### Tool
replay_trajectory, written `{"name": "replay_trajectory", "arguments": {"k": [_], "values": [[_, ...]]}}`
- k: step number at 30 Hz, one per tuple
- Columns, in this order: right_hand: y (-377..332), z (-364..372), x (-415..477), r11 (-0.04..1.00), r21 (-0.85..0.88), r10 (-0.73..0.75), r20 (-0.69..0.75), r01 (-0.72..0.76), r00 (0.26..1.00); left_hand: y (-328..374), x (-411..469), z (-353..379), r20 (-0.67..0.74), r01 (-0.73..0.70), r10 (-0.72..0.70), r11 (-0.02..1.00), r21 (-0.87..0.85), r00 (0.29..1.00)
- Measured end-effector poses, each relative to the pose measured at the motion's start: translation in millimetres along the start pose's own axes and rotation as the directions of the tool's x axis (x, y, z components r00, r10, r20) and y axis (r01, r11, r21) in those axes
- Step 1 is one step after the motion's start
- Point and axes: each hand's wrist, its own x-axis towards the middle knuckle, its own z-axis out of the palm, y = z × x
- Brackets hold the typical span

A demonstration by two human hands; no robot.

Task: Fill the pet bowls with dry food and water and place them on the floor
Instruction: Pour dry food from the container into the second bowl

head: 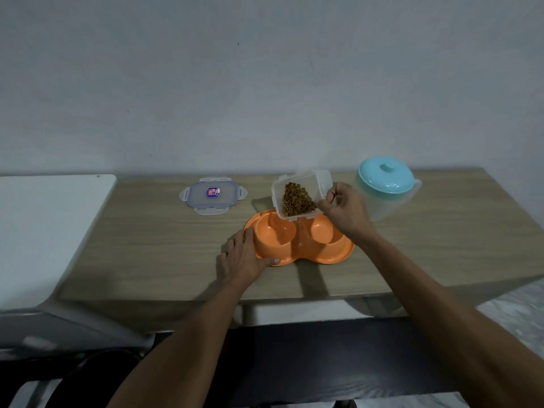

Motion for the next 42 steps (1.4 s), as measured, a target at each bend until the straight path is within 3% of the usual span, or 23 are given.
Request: {"name": "replay_trajectory", "arguments": {"k": [5,14,42], "values": [[0.3,5.3,-21.3,0.964,-0.142,-0.229,-0.006,0.226,0.973,1.1,-1.0,-0.9,0.003,0.003,-0.003,1.000,0.004,1.000],[6.2,21.5,-40.5,0.886,-0.220,-0.407,0.052,0.408,0.912,0.3,1.1,2.0,-0.008,0.025,-0.025,0.999,-0.031,1.000],[-5.7,27.7,-51.6,0.561,-0.439,-0.653,0.286,0.702,0.701,1.7,5.7,3.4,0.030,0.058,-0.057,0.998,-0.033,0.998]]}}
